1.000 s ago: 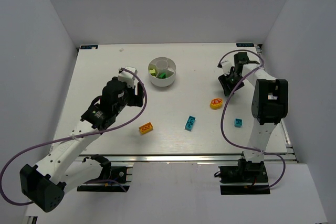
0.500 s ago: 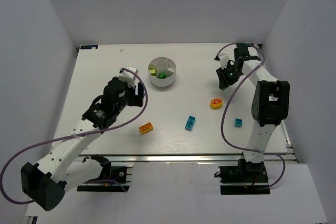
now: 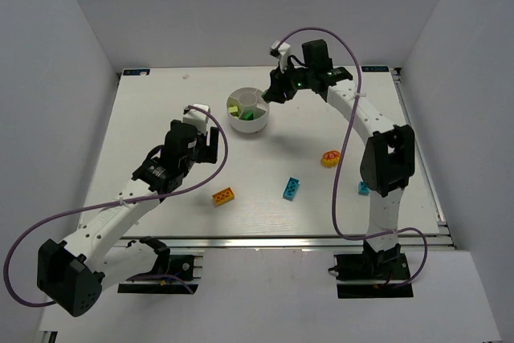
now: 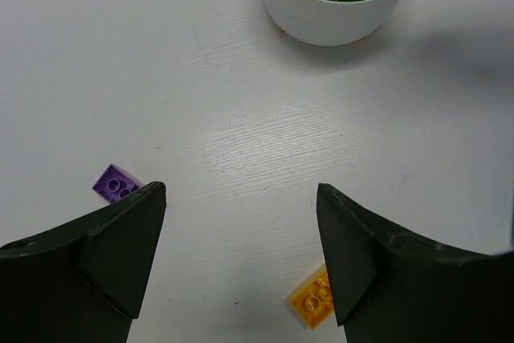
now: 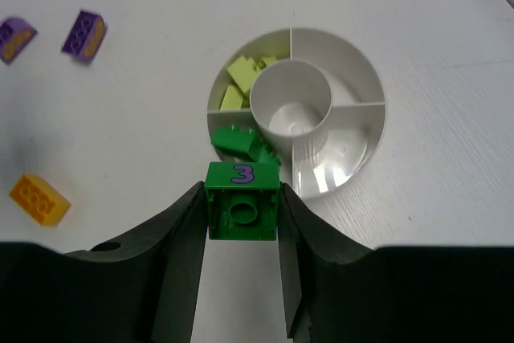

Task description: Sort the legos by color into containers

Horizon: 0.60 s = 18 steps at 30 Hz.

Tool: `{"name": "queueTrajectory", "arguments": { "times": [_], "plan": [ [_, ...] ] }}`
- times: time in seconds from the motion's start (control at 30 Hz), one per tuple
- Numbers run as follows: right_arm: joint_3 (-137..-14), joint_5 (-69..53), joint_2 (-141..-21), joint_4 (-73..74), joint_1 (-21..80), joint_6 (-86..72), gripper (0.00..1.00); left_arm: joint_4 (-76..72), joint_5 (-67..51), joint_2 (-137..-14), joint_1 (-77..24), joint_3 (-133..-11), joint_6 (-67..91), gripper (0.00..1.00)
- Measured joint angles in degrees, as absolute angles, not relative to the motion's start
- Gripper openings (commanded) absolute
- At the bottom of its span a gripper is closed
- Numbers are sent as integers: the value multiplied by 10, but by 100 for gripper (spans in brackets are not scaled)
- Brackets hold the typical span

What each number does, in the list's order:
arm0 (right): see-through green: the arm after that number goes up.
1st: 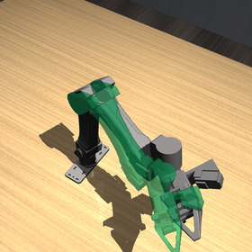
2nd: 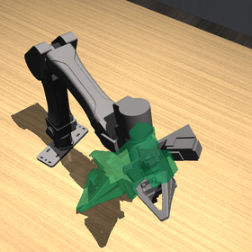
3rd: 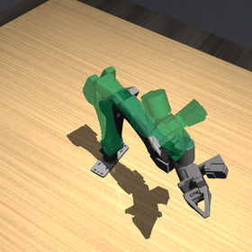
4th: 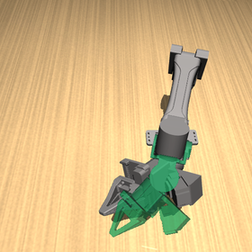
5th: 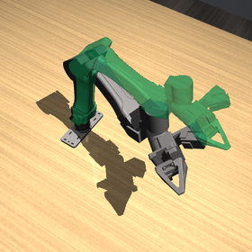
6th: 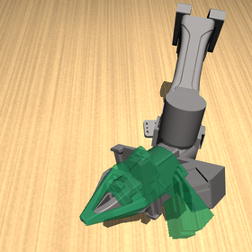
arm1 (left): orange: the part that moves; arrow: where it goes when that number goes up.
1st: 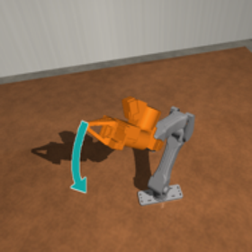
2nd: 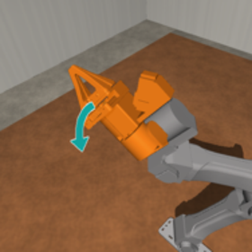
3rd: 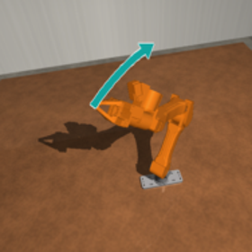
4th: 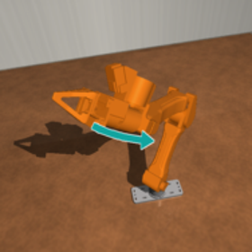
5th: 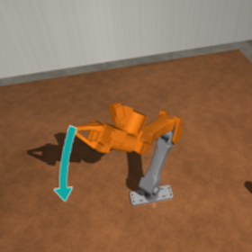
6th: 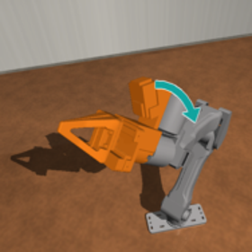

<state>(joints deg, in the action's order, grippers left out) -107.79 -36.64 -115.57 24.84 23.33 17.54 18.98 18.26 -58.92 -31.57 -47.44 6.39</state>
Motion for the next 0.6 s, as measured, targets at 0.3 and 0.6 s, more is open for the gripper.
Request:
{"name": "queueTrajectory", "arguments": {
  "times": [0.3,0.6],
  "plan": [
    [-1024,-404,-1180,84,228,60,15,188,202,-598,-316,-473,60,86],
    [-1006,-434,-1210,13,237,32,16,188,204,-598,-316,-473,60,86]
  ]
}}
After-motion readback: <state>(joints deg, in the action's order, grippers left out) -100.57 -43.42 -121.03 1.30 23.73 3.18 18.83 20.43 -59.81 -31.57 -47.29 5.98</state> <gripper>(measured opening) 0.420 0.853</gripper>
